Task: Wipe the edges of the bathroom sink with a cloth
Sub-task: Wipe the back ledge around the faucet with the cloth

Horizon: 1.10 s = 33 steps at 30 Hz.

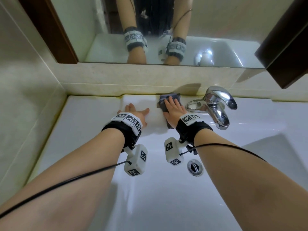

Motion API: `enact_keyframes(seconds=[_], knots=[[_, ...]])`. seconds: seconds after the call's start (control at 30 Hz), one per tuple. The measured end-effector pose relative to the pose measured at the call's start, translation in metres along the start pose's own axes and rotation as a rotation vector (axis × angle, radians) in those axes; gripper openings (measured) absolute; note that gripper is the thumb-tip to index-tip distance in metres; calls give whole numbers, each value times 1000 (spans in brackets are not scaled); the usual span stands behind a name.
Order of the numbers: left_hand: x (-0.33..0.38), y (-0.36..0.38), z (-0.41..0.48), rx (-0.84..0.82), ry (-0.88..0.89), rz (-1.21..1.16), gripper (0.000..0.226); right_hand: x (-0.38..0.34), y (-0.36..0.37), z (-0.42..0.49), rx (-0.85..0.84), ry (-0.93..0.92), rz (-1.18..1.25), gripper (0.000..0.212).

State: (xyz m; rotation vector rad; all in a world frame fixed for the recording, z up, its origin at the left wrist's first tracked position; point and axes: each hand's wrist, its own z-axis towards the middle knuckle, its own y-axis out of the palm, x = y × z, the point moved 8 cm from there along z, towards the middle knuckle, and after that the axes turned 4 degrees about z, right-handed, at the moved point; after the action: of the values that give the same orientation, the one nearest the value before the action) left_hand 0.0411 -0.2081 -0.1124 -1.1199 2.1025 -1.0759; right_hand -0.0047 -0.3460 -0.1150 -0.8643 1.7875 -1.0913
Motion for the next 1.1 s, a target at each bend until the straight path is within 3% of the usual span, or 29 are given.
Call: enact_keyframes(seconds=[0.2,0.47,0.67,1.1], knots=[[1,1,-2,18,4,1,64,4,4,2,56,116,-23,61],[3,2,-3,-18,-22,-13,66,-18,12,-6,-25,-42,15,60],[3,8,-2,18,-14,-18,65,15,0,-15,-16,29,14,59],[21,8,-10,45,-23,58,65,13,13,-27,-45,-59,9,81]])
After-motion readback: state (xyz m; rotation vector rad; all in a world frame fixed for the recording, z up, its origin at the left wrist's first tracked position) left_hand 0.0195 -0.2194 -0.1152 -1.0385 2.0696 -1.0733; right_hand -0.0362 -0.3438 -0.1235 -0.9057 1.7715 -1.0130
